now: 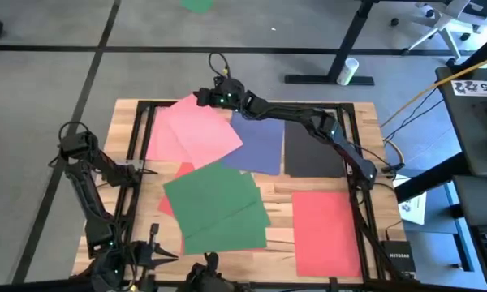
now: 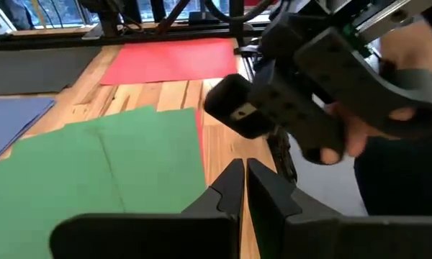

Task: Organize paper
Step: Stack the pink paper on top of the other pink papers on the table

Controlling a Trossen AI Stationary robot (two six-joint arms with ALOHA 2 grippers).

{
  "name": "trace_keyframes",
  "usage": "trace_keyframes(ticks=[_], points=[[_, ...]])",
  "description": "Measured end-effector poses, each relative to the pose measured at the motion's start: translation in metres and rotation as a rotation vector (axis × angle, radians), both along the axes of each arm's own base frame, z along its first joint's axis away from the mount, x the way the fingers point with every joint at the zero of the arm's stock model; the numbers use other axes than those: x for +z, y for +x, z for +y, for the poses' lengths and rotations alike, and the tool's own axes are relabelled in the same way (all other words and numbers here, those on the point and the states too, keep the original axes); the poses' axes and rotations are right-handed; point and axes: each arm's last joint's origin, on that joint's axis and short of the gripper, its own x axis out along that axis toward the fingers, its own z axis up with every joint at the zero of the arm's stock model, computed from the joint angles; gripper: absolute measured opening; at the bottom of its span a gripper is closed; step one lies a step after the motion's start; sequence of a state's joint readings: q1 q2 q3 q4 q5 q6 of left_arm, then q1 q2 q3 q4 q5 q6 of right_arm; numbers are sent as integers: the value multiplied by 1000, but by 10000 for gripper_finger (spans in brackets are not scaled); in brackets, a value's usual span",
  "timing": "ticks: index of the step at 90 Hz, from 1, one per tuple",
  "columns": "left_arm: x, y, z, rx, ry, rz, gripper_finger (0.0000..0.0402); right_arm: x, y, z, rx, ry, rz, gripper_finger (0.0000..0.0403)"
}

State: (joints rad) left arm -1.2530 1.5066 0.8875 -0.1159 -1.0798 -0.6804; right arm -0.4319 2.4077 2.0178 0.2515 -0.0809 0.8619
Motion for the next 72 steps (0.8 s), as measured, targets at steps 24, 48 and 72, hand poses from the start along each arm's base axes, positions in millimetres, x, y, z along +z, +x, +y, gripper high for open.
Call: trace_keyframes(ticks=[24,48,72], points=[[0,0,0,2,-3,1,0,4,-1,-3,56,-74,34,51],[0,0,0,7,-15,2,0,4,-2,-3,145,-137,47,149],[-1,0,0,5,-4,4,0,31,-3,5,452,-338,138,164]])
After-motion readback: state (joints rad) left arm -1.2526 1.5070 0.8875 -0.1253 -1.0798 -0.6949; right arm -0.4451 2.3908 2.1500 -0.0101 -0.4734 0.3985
